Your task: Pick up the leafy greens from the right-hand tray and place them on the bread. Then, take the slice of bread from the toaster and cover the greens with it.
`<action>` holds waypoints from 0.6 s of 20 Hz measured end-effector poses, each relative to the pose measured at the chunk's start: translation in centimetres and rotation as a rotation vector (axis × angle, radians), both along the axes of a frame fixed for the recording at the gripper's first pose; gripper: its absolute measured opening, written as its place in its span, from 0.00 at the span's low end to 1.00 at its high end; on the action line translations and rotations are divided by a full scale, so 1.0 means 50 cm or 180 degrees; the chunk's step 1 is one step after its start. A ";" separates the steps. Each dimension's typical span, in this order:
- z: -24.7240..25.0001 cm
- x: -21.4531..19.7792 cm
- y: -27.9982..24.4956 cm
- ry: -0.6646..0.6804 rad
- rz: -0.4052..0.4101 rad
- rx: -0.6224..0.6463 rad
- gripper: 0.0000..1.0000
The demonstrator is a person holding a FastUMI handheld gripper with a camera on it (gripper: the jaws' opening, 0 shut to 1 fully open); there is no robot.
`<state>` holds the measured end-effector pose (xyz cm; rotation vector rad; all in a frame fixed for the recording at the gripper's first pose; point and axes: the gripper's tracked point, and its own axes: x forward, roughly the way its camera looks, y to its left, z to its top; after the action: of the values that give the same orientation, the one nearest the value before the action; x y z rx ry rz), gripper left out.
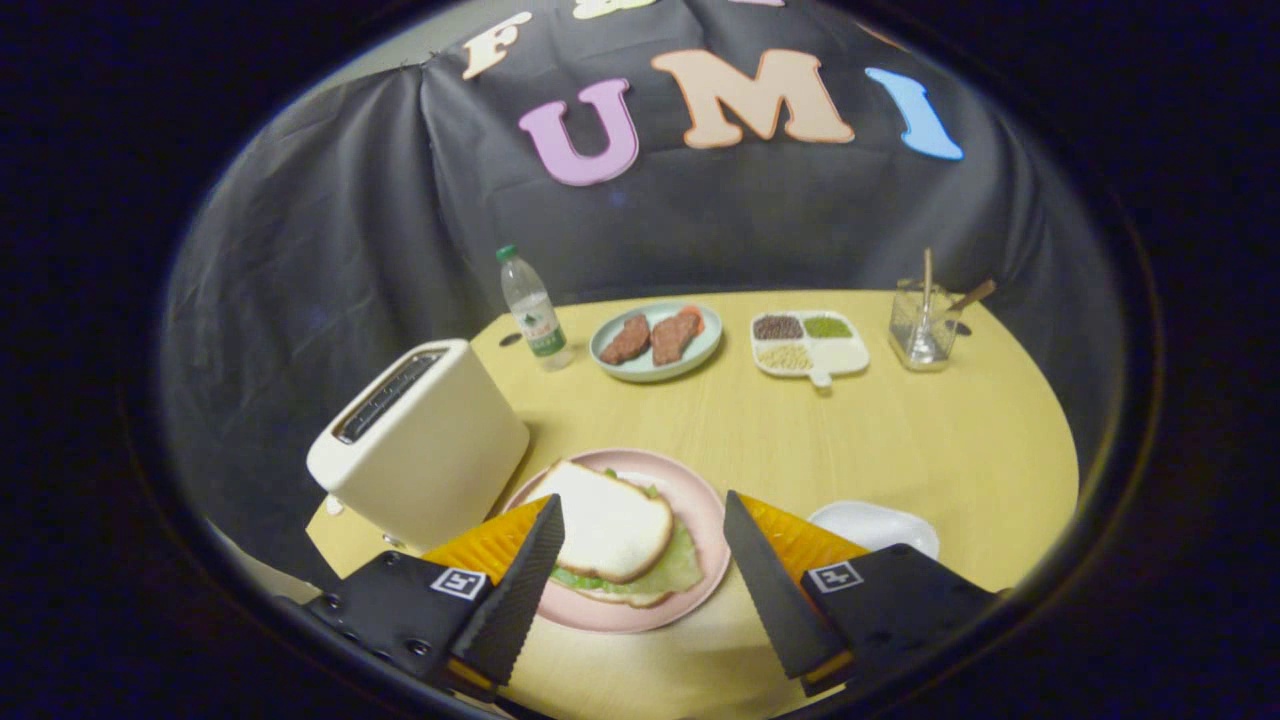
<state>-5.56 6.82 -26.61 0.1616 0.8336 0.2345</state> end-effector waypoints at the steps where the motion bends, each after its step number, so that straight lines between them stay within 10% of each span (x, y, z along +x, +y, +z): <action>1: 0.034 0.015 -0.008 -0.0164 -0.0008 -0.0009 1.00; 12: 0.354 0.086 -0.078 -0.1671 -0.0185 -0.0235 1.00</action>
<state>-1.24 2.91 -8.90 0.0494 0.3146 0.1792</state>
